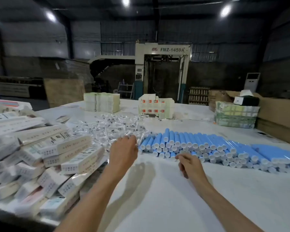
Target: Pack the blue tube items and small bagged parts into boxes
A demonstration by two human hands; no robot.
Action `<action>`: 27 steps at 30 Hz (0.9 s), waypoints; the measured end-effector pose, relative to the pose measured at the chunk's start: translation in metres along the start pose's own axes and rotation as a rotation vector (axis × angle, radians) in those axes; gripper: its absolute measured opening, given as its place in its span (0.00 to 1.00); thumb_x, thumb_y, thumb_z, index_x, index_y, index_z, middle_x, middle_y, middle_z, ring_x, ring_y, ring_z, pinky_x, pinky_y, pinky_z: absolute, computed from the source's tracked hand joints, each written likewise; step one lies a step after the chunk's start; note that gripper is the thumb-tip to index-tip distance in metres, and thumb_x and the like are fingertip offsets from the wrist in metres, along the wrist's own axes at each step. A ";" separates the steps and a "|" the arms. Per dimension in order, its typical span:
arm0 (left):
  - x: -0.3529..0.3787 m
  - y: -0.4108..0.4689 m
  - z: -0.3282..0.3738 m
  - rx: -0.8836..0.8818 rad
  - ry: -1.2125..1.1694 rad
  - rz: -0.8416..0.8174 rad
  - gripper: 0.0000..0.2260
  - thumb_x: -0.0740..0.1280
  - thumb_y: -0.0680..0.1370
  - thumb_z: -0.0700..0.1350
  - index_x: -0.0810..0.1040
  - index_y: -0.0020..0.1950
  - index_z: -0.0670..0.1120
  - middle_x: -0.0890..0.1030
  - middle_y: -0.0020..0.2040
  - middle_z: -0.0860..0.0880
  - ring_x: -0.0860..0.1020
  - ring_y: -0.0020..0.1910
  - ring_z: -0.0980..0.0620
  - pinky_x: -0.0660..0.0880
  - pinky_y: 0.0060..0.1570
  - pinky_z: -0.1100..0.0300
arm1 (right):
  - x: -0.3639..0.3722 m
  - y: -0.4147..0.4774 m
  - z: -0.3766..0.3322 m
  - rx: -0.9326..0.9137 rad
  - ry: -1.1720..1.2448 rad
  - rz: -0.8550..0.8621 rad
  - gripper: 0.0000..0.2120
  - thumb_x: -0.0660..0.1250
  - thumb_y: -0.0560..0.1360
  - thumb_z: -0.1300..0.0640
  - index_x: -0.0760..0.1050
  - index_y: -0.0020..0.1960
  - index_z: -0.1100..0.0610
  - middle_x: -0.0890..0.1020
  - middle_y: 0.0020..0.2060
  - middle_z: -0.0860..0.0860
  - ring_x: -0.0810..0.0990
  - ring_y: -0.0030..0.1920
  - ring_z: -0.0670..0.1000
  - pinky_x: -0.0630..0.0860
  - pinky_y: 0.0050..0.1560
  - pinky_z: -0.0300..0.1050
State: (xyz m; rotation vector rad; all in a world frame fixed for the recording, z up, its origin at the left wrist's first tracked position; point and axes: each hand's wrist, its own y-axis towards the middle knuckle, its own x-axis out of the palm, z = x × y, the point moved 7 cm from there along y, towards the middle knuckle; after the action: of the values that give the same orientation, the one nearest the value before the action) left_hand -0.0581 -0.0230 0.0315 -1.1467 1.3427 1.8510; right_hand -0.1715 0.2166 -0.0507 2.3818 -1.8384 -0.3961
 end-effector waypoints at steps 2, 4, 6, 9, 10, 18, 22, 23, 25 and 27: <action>-0.002 0.008 -0.028 -0.095 0.146 -0.018 0.17 0.62 0.86 0.44 0.72 0.75 0.45 0.77 0.71 0.43 0.75 0.70 0.42 0.73 0.70 0.47 | -0.005 0.007 0.008 0.020 0.043 0.009 0.09 0.62 0.85 0.62 0.81 0.53 0.61 0.76 0.29 0.55 0.70 0.26 0.48 0.64 0.25 0.38; -0.011 0.010 -0.063 -0.253 0.283 -0.070 0.19 0.61 0.87 0.44 0.68 0.78 0.42 0.72 0.75 0.40 0.70 0.75 0.39 0.68 0.75 0.43 | -0.007 0.009 0.014 0.046 0.048 0.019 0.09 0.62 0.85 0.62 0.82 0.53 0.61 0.77 0.30 0.55 0.71 0.26 0.49 0.64 0.25 0.39; -0.019 0.008 -0.086 -0.343 0.355 -0.130 0.19 0.60 0.88 0.50 0.68 0.76 0.42 0.72 0.74 0.41 0.70 0.74 0.40 0.68 0.75 0.43 | -0.005 0.010 0.015 0.049 0.069 0.013 0.09 0.62 0.85 0.62 0.82 0.52 0.61 0.77 0.30 0.55 0.71 0.27 0.49 0.65 0.25 0.39; -0.024 0.005 -0.106 -0.382 0.417 -0.174 0.28 0.61 0.86 0.62 0.70 0.76 0.42 0.72 0.75 0.41 0.70 0.75 0.41 0.67 0.75 0.47 | -0.003 0.010 0.016 0.041 0.067 -0.007 0.09 0.62 0.84 0.63 0.82 0.52 0.61 0.77 0.30 0.56 0.71 0.26 0.49 0.64 0.25 0.39; -0.023 0.004 -0.110 -0.380 0.435 -0.197 0.30 0.61 0.85 0.65 0.71 0.76 0.42 0.71 0.76 0.41 0.69 0.76 0.41 0.66 0.75 0.48 | -0.003 0.010 0.016 0.041 0.070 -0.012 0.10 0.62 0.84 0.63 0.82 0.52 0.61 0.77 0.29 0.56 0.71 0.26 0.49 0.65 0.25 0.39; -0.031 -0.007 -0.087 -0.264 0.413 -0.227 0.22 0.67 0.83 0.63 0.79 0.65 0.46 0.78 0.68 0.44 0.74 0.69 0.42 0.71 0.70 0.49 | -0.003 0.006 0.017 0.042 0.072 -0.024 0.10 0.62 0.84 0.64 0.82 0.51 0.62 0.77 0.29 0.56 0.71 0.25 0.49 0.65 0.25 0.40; -0.042 -0.002 -0.063 -0.116 -0.002 -0.168 0.32 0.68 0.84 0.61 0.66 0.76 0.39 0.84 0.56 0.48 0.81 0.43 0.54 0.74 0.36 0.65 | -0.003 0.006 0.017 0.051 0.072 -0.020 0.10 0.62 0.84 0.64 0.82 0.51 0.61 0.77 0.29 0.55 0.71 0.25 0.49 0.65 0.24 0.39; -0.046 0.000 -0.052 -0.062 -0.120 -0.165 0.34 0.67 0.83 0.63 0.64 0.77 0.39 0.85 0.60 0.47 0.78 0.39 0.60 0.71 0.32 0.69 | -0.002 0.006 0.017 0.050 0.070 -0.023 0.10 0.62 0.84 0.64 0.82 0.51 0.61 0.78 0.28 0.55 0.71 0.25 0.49 0.65 0.24 0.40; -0.051 0.008 -0.022 0.063 -0.296 -0.153 0.37 0.67 0.80 0.68 0.64 0.77 0.43 0.84 0.65 0.46 0.75 0.37 0.65 0.71 0.27 0.71 | -0.002 0.005 0.016 0.041 0.056 -0.032 0.10 0.62 0.84 0.64 0.82 0.50 0.61 0.78 0.28 0.55 0.72 0.26 0.49 0.65 0.25 0.40; -0.051 0.016 0.009 0.151 -0.437 -0.156 0.40 0.67 0.76 0.71 0.64 0.77 0.45 0.83 0.64 0.46 0.78 0.37 0.63 0.73 0.24 0.71 | -0.002 0.004 0.015 0.032 0.031 -0.036 0.11 0.62 0.84 0.63 0.82 0.50 0.60 0.78 0.28 0.55 0.73 0.26 0.49 0.66 0.25 0.39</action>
State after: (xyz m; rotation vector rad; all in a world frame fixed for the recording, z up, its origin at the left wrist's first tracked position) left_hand -0.0505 -0.0180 0.0845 -0.6953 1.0874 1.7259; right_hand -0.1800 0.2188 -0.0637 2.4308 -1.8043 -0.3335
